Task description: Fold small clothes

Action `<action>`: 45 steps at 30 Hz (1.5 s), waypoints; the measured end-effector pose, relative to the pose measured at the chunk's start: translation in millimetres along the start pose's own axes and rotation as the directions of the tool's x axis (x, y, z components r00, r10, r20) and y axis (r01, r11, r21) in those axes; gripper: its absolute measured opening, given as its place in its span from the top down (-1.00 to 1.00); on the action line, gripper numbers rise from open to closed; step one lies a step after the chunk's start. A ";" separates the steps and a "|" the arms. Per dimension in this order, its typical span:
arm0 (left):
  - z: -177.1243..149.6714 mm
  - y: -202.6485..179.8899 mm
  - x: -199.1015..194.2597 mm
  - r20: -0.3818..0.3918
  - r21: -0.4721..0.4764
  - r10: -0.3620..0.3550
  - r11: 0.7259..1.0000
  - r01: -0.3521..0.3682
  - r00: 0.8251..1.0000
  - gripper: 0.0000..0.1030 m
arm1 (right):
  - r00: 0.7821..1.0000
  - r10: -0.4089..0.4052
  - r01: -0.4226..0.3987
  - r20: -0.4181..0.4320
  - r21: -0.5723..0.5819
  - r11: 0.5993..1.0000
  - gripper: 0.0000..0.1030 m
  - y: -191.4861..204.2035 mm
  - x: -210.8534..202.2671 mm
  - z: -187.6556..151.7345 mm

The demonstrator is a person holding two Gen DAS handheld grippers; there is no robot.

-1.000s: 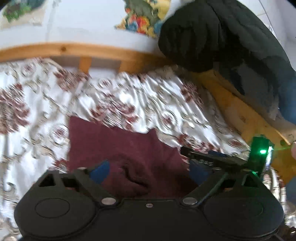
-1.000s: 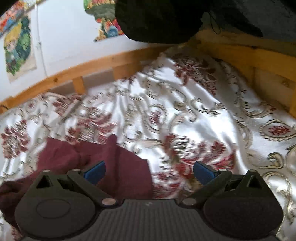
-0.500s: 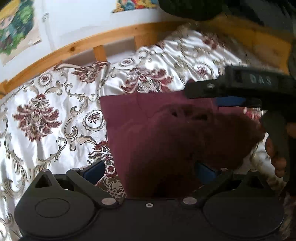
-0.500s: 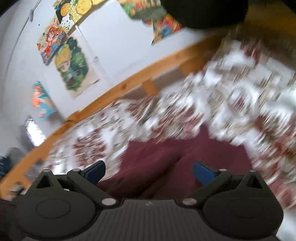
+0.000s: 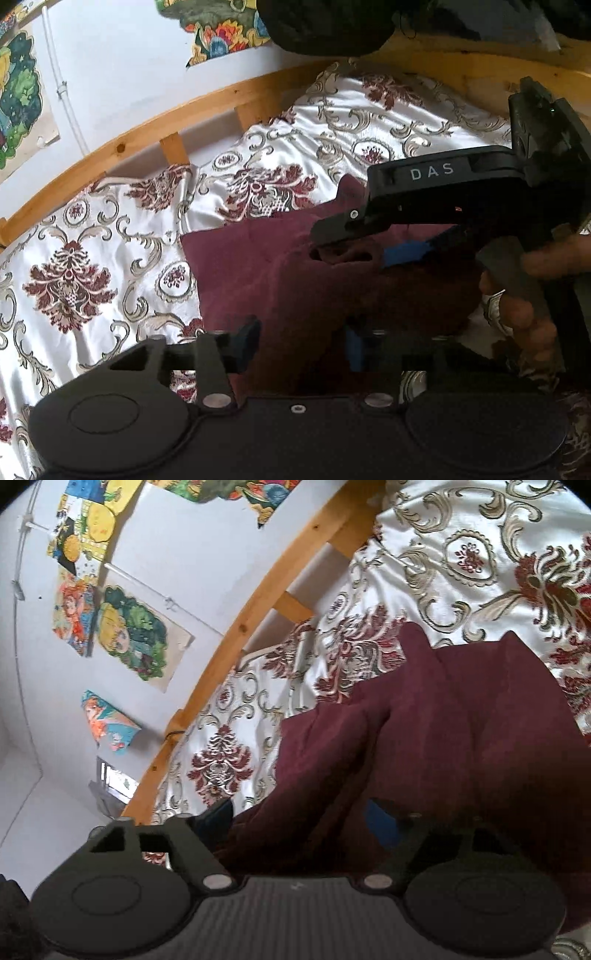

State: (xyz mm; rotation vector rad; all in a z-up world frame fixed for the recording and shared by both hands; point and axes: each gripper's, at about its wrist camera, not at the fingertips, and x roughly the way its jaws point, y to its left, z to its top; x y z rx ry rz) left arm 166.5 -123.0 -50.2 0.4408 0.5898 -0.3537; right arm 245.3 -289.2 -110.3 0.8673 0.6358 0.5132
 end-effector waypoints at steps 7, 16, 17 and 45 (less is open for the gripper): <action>3.2 -8.9 3.2 0.003 -0.019 -0.011 1.000 0.011 1.000 0.46 | 1.000 0.024 -0.024 0.009 0.056 0.998 0.50 -16.6 5.9 -0.8; 27.8 -33.2 -1.7 0.070 -0.037 -0.048 0.998 0.051 0.996 0.61 | 0.991 0.029 -0.012 0.129 -0.135 0.991 0.63 16.5 -30.3 24.7; 30.6 -35.8 -1.9 0.080 -0.044 -0.059 0.997 0.062 0.995 0.61 | 0.989 0.026 -0.003 0.145 -0.156 0.988 0.63 19.2 -37.0 29.0; 28.4 -78.2 22.6 0.021 -0.085 -0.258 0.962 0.259 0.966 0.25 | 0.952 -0.291 0.294 0.091 -0.015 0.956 0.51 -26.0 -90.9 34.9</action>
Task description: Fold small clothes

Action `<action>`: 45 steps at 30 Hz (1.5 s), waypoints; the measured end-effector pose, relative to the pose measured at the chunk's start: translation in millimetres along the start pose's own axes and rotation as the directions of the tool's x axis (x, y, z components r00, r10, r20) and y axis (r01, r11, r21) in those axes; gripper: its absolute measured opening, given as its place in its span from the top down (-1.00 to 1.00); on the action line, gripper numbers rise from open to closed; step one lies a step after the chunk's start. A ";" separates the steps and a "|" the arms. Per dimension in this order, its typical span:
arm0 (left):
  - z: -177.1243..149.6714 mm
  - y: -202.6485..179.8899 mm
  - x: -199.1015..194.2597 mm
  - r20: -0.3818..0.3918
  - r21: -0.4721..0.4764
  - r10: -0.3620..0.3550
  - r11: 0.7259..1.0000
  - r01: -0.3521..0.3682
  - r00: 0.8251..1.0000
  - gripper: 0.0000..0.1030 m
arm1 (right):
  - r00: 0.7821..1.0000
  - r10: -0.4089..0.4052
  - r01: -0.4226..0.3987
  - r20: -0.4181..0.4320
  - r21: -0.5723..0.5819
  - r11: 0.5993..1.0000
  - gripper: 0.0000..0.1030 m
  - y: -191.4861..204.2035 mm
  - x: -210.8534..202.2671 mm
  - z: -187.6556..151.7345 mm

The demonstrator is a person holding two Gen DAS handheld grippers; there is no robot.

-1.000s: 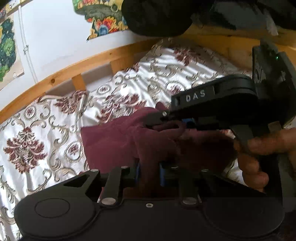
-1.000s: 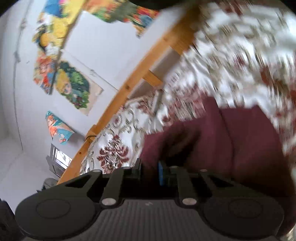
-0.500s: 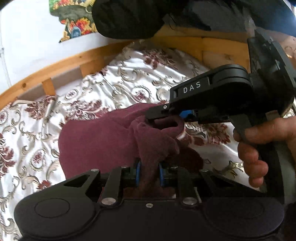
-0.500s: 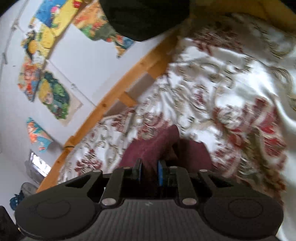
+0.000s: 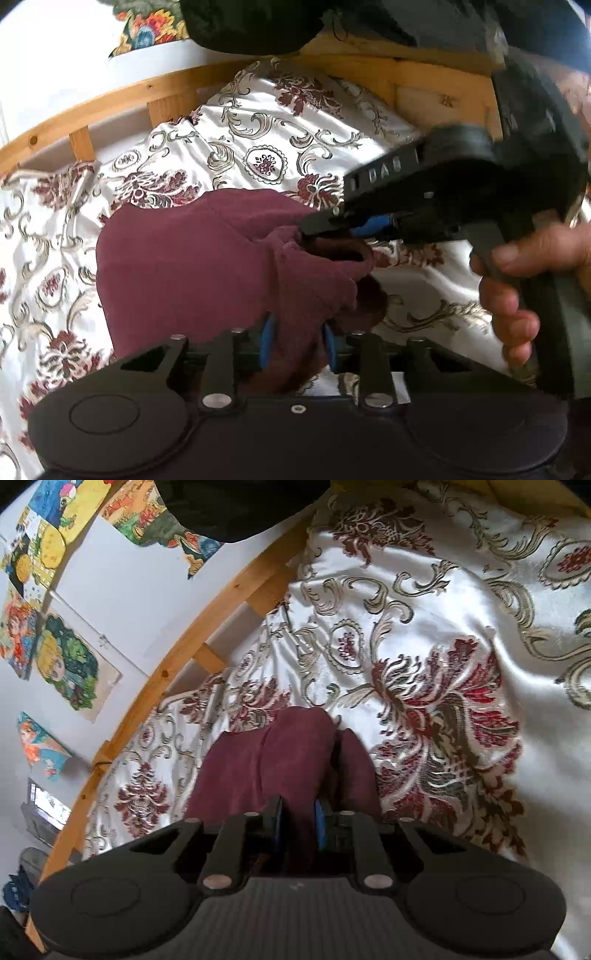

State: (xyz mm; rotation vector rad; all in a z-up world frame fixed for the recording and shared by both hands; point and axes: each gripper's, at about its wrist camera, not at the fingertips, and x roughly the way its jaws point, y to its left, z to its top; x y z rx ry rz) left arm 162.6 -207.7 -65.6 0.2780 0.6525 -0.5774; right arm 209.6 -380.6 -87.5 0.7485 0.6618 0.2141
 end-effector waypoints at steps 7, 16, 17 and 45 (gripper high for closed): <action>3.4 20.7 -35.0 0.056 -0.191 -0.093 0.976 0.102 0.994 -0.67 | 0.998 -0.062 0.060 -0.012 -0.084 0.995 -0.45 15.9 -19.8 2.9; -3.0 57.3 -47.3 0.042 -0.426 -0.017 0.904 0.034 0.999 -0.99 | 0.991 -0.130 0.116 -0.032 -0.286 0.951 -0.99 42.9 -30.4 6.8; -6.3 62.7 -46.2 0.027 -0.458 -0.006 0.889 0.018 1.000 -0.99 | 0.992 -0.125 0.116 -0.015 -0.276 0.954 -0.99 39.1 -30.8 6.5; -42.9 122.8 2.8 -0.175 -0.657 0.105 0.728 -0.196 0.979 -0.99 | 0.999 0.051 -0.050 0.000 -0.072 0.996 -0.95 -9.3 14.5 -21.2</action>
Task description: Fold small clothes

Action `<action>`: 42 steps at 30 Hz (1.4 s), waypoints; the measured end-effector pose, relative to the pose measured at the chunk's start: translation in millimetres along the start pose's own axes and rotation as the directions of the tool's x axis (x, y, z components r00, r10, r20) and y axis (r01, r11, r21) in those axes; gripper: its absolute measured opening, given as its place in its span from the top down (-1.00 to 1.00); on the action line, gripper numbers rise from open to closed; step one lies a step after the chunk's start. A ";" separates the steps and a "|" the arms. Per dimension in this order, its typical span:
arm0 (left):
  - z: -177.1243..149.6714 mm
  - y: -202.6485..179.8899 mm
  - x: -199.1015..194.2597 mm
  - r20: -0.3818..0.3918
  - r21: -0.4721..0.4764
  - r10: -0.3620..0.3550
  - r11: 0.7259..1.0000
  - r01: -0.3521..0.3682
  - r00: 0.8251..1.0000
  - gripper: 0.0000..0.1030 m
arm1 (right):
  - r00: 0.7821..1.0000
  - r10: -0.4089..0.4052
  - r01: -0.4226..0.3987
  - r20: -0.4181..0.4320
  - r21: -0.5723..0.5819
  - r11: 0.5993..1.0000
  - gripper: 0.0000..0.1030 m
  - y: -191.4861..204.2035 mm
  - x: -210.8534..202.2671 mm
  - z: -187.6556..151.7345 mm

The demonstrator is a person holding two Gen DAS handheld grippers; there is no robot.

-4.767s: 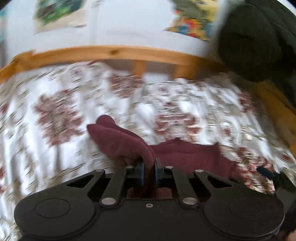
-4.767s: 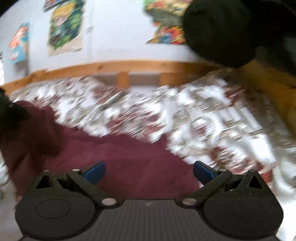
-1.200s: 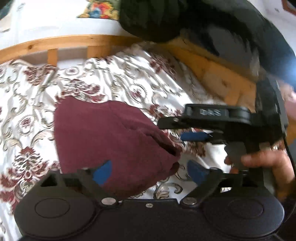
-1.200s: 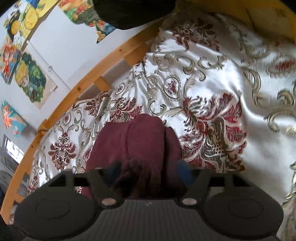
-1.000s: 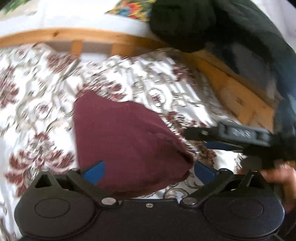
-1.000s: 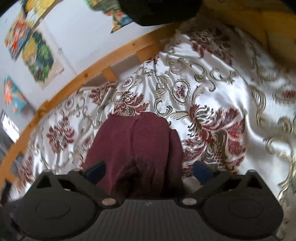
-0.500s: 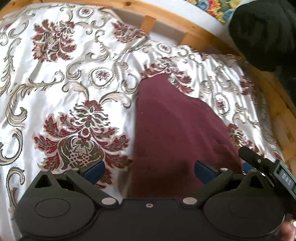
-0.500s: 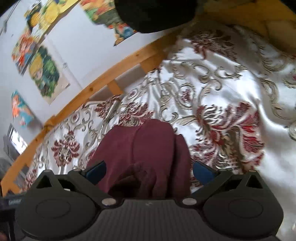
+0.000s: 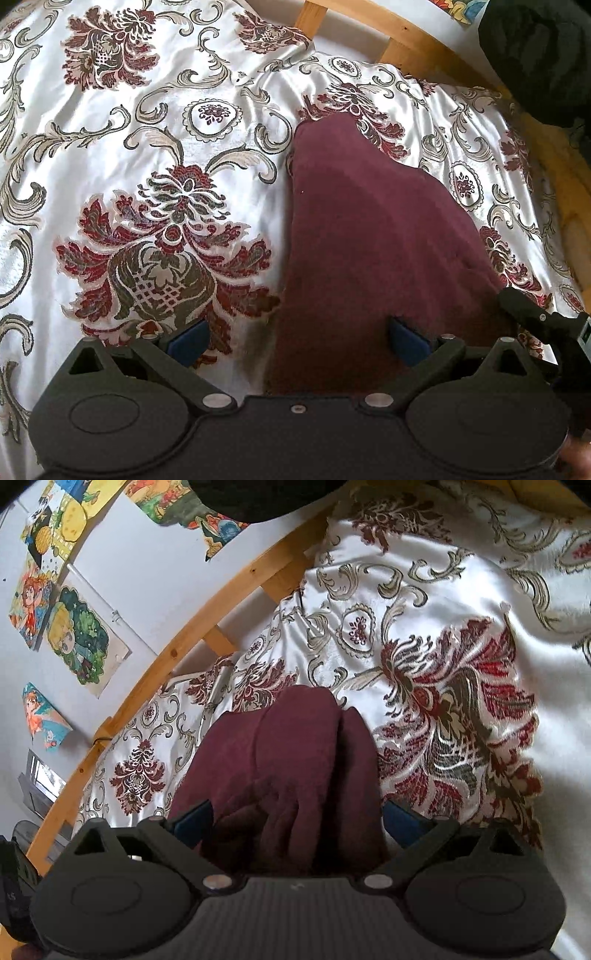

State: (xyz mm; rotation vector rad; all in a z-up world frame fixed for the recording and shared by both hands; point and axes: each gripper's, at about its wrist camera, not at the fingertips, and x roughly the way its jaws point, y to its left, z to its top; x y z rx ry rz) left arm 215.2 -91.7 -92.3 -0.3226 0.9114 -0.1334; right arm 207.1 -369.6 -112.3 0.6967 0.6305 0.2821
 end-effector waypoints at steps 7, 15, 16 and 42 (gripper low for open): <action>-1.0 0.4 -0.5 -0.001 -0.001 0.001 1.000 -0.001 1.000 -0.99 | 1.000 0.001 -0.001 0.015 0.014 1.000 -0.86 0.2 -4.6 0.7; -3.9 2.7 2.5 -0.013 -0.002 -0.011 1.000 0.011 1.000 -0.99 | 0.999 -0.037 0.036 0.017 0.028 0.999 0.09 -3.4 -4.5 -0.2; -3.9 3.0 2.8 -0.017 -0.002 -0.018 1.000 0.018 1.000 -0.99 | 0.999 -0.047 0.046 0.011 0.011 0.999 0.35 -1.7 -3.8 -0.5; -12.3 -2.9 8.2 -0.052 0.090 -0.042 0.995 0.046 0.998 -0.99 | 0.999 -0.035 0.036 0.019 -0.035 0.999 -0.68 -6.8 -18.6 4.9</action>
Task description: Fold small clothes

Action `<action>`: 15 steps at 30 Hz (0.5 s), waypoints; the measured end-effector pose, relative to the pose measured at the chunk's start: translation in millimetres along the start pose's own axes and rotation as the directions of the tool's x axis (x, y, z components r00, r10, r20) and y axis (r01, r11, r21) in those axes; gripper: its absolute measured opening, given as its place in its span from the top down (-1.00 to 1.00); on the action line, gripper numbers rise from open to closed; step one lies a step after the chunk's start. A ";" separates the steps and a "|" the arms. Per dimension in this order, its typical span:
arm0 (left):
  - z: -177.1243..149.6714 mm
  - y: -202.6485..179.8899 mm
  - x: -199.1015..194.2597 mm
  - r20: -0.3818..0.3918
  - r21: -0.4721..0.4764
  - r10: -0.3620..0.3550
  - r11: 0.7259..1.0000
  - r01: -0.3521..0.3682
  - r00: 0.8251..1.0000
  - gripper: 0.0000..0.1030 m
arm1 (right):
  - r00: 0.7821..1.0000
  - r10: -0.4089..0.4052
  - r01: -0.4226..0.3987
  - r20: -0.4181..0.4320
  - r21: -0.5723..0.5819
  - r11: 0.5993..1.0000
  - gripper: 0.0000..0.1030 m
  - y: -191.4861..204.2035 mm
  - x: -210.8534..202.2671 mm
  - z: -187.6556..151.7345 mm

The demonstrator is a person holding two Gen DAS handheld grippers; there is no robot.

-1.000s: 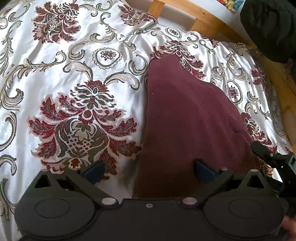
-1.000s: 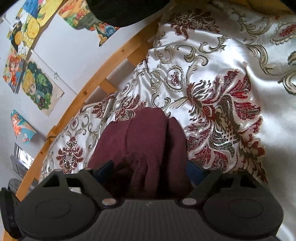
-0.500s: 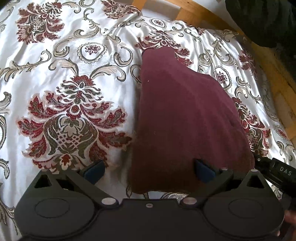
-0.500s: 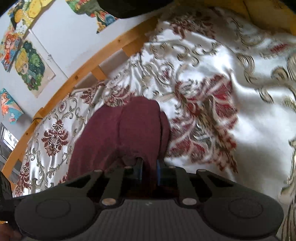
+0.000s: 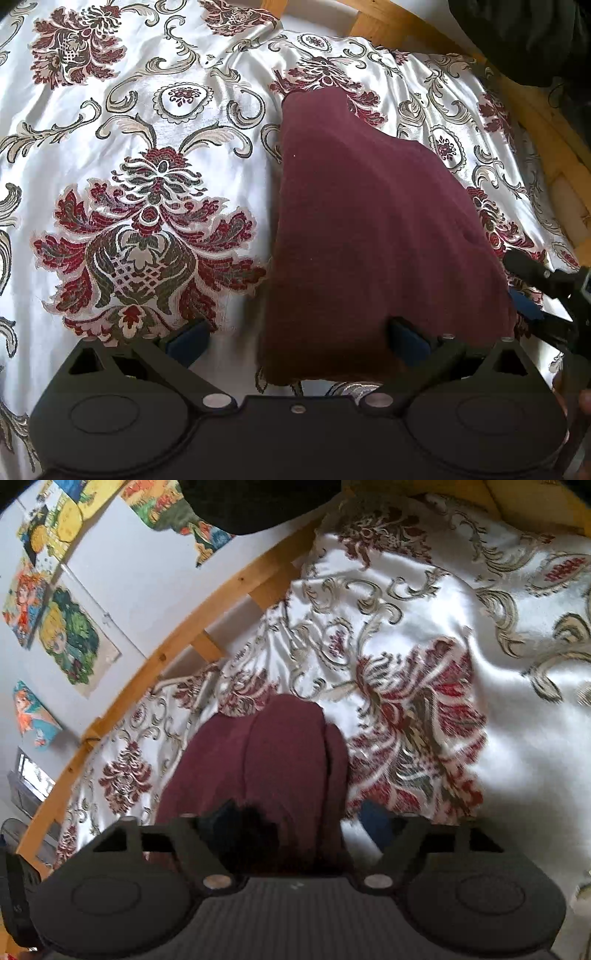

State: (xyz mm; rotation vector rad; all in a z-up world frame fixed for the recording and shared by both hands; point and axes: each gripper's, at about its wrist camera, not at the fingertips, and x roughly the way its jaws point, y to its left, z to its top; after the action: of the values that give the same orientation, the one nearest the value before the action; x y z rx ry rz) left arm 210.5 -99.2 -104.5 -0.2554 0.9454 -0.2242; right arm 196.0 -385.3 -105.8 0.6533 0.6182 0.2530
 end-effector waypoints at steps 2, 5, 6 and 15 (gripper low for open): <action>-0.2 0.0 0.3 0.001 -0.001 0.000 1.000 0.000 1.000 -0.99 | 1.000 -0.002 0.002 0.011 -0.007 1.000 -0.72 0.1 4.4 0.8; -0.5 -0.1 0.1 0.002 0.000 0.001 1.000 -0.001 1.000 -0.99 | 1.000 -0.005 0.006 0.019 -0.028 1.000 -0.73 -3.2 16.7 6.3; -0.4 -0.2 0.0 0.002 0.001 0.002 1.000 -0.002 1.000 -0.99 | 1.000 -0.008 0.009 0.024 -0.039 0.999 -0.73 -4.2 20.3 8.3; 10.9 6.4 -4.6 0.010 -0.007 -0.066 0.998 0.066 0.998 -0.99 | 0.999 0.046 -0.045 0.026 -0.066 0.997 -0.33 -13.0 50.6 13.9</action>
State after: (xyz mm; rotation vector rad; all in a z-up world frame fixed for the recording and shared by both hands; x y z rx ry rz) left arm 217.3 -90.5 -96.9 -0.2945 0.9287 -0.2797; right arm 244.9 -381.7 -128.5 0.6076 0.5664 0.3048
